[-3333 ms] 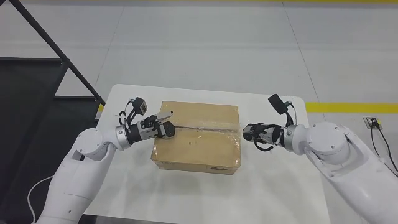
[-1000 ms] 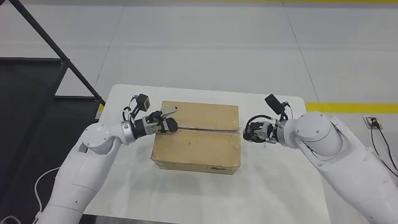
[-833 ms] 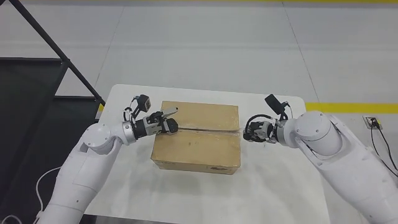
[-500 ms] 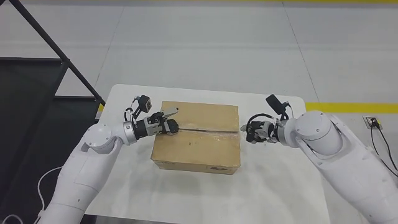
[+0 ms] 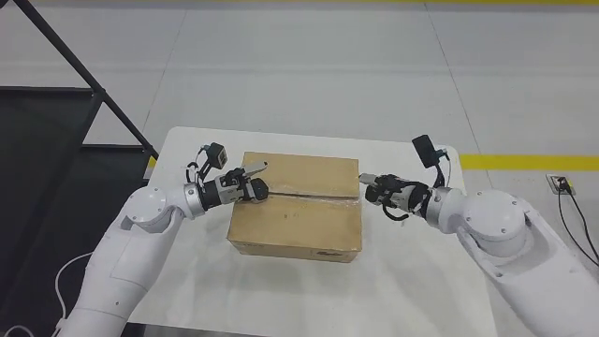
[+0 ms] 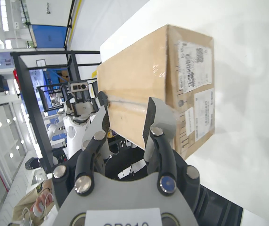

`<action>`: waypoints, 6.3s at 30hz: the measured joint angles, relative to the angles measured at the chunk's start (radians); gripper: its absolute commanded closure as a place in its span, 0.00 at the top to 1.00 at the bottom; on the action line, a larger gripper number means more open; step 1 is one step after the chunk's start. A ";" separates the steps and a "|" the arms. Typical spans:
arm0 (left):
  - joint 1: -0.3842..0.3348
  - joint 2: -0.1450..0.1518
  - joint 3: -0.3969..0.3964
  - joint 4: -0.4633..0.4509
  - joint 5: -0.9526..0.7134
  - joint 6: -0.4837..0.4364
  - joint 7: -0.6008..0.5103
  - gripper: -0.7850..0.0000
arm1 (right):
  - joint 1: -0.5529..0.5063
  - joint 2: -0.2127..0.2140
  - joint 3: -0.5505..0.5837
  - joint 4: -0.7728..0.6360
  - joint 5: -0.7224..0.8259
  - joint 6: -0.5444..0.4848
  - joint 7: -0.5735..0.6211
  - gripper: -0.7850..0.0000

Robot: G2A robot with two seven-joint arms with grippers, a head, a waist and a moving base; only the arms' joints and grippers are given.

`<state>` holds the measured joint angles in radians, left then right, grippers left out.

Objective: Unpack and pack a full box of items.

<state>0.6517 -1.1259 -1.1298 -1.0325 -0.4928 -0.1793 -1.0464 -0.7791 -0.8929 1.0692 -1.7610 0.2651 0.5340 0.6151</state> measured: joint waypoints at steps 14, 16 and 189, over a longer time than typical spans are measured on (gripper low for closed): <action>0.013 0.004 -0.019 -0.023 0.002 0.003 -0.005 1.00 | 0.191 -0.081 -0.213 0.208 -0.013 0.073 0.046 0.00; 0.014 0.004 -0.020 -0.024 0.002 0.002 -0.007 1.00 | 0.212 -0.093 -0.234 0.237 -0.008 0.092 0.038 0.00; 0.310 0.117 -0.394 -0.183 -0.208 -0.070 -0.092 1.00 | -0.234 -0.326 0.226 0.043 -0.307 0.205 -0.046 0.00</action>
<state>0.9618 -1.0088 -1.5234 -1.2157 -0.7010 -0.2491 -1.1384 -1.0128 -1.2192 1.2952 -1.7178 -0.0423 0.7393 0.5694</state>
